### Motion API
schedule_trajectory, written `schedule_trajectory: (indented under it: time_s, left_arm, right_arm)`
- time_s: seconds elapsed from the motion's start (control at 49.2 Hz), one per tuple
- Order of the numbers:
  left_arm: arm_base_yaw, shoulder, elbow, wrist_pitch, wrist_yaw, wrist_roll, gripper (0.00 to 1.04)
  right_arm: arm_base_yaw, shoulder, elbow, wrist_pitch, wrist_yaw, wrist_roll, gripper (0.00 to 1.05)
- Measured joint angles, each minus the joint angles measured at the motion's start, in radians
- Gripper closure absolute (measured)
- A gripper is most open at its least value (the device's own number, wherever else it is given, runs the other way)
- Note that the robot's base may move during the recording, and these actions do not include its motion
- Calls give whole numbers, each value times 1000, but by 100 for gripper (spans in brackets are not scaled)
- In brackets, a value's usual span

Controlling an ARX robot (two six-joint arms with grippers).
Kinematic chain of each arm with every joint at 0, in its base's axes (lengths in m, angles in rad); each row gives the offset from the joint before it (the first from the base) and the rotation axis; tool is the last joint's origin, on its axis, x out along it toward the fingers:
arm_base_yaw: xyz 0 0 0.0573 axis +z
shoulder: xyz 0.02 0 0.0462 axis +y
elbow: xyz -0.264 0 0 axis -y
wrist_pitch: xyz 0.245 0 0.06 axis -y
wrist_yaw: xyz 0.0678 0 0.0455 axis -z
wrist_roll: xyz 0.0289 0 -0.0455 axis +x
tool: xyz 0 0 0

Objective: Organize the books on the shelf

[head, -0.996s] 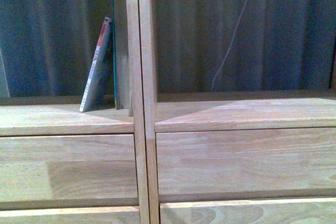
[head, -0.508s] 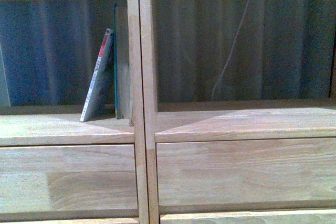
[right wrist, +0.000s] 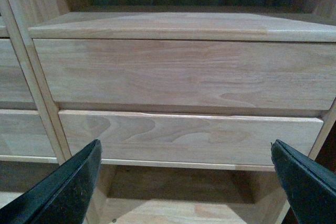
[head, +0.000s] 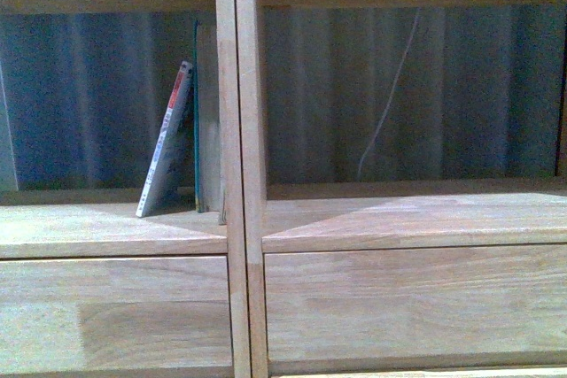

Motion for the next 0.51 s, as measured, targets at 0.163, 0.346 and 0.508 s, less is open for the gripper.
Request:
schedule_trajectory:
  time_s: [0.163,0.346,0.508]
  left_arm:
    - [97,-45,-16,-28,92,-1,85]
    - [207,-68,-16,-51,230,-6,102]
    - [323,-75,-16,-56,308,-6,102]
  right_arm:
    - [0,0,0,0,0,0,7]
    - [0,0,0,0,0,0,7]
    - [0,0,0,0,0,0,7]
